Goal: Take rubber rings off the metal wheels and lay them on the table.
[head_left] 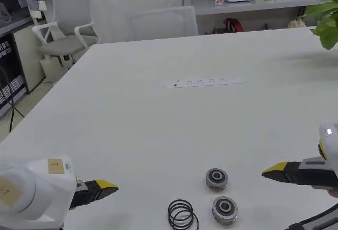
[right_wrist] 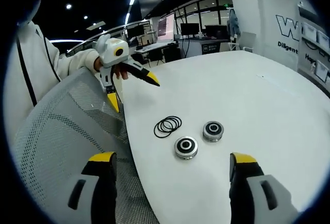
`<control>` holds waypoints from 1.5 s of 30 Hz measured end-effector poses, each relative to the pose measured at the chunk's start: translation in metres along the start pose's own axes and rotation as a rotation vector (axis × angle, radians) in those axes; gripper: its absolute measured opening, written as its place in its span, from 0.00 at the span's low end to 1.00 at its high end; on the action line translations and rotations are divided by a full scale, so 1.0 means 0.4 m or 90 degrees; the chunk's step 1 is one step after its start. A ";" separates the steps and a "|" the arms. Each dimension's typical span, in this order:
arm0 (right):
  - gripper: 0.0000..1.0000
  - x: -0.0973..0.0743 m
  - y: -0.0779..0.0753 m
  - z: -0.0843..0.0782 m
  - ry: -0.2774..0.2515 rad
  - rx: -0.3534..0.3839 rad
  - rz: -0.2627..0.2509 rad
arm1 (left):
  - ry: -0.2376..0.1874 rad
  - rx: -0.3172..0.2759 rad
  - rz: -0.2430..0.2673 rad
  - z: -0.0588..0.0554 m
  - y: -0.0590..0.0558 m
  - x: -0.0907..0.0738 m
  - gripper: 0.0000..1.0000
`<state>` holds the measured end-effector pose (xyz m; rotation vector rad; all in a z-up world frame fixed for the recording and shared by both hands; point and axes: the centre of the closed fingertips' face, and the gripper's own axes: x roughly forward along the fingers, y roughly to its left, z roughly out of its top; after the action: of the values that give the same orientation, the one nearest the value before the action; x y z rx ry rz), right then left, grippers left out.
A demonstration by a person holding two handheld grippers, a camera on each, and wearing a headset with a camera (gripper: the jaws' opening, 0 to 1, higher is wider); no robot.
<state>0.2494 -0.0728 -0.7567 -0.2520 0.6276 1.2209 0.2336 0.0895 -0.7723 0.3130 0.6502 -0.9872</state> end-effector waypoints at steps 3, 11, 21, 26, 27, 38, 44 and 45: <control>0.88 0.010 -0.006 -0.008 -0.002 0.015 -0.003 | -0.005 -0.011 -0.004 -0.002 0.000 0.004 0.87; 0.87 0.025 0.002 -0.024 0.003 0.025 -0.001 | -0.015 -0.020 -0.006 -0.005 0.005 0.011 0.87; 0.90 0.028 -0.003 -0.048 0.019 0.041 -0.021 | -0.020 -0.027 0.020 -0.016 0.031 0.021 0.87; 0.90 0.027 -0.008 -0.062 0.028 0.047 -0.031 | -0.012 -0.021 0.028 -0.022 0.035 0.022 0.89; 0.90 0.026 -0.010 -0.063 0.028 0.049 -0.033 | -0.013 -0.020 0.032 -0.022 0.038 0.022 0.88; 0.90 0.006 -0.049 -0.057 0.003 0.071 -0.084 | -0.044 -0.059 0.091 -0.010 0.091 -0.003 0.88; 0.88 0.004 -0.051 -0.060 0.008 0.074 -0.088 | -0.044 -0.075 0.101 -0.015 0.100 -0.006 0.87; 0.88 0.004 -0.052 -0.062 0.010 0.074 -0.088 | -0.043 -0.075 0.102 -0.017 0.100 -0.006 0.87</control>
<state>0.2611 -0.0911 -0.7805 -0.2049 0.6812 1.0472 0.2644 0.1158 -0.7776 0.2243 0.6097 -0.7996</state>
